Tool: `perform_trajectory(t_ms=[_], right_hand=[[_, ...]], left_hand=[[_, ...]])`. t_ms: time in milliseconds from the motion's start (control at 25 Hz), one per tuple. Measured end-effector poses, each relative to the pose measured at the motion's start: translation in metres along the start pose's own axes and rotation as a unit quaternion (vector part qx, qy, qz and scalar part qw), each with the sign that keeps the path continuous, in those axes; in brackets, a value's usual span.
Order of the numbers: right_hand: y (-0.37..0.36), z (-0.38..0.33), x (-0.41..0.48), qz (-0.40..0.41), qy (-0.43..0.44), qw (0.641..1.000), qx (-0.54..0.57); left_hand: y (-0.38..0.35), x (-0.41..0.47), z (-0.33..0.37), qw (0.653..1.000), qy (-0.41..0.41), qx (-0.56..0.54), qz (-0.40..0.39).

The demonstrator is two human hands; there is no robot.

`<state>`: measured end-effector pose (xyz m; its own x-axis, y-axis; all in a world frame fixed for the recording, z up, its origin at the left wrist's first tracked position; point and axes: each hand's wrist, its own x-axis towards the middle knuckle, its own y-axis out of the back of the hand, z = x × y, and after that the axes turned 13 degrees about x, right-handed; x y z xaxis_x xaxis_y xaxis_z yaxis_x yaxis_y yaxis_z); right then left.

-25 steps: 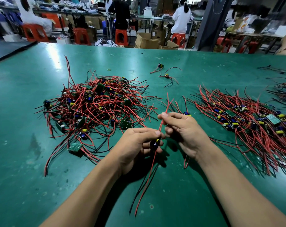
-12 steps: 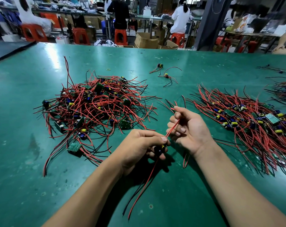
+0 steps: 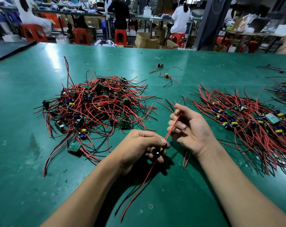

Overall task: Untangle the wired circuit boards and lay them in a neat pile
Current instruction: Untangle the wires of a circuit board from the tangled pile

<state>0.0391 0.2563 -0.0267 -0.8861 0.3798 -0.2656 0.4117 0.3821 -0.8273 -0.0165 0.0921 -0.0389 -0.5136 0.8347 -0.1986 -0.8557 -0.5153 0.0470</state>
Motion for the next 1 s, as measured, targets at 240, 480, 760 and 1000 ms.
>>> perform_trajectory(t_ms=[240, 480, 760, 1000], right_hand=[[0.001, 0.0, 0.001, 0.028, 0.005, 0.999, 0.026], [0.001, 0.004, 0.001, 0.092, 0.086, 0.981, -0.15], [0.001, 0.004, 0.002, 0.082, 0.13, 0.968, -0.198], [0.002, 0.027, -0.009, -0.046, 0.171, 0.817, -0.549]], left_hand=[[0.001, 0.003, -0.004, 1.0, 0.001, -0.002, 0.001], [-0.002, 0.009, -0.005, 0.984, 0.01, -0.151, 0.09], [0.003, 0.015, -0.003, 0.977, 0.052, -0.19, 0.078], [0.007, 0.016, -0.008, 0.973, 0.032, -0.221, 0.055]])
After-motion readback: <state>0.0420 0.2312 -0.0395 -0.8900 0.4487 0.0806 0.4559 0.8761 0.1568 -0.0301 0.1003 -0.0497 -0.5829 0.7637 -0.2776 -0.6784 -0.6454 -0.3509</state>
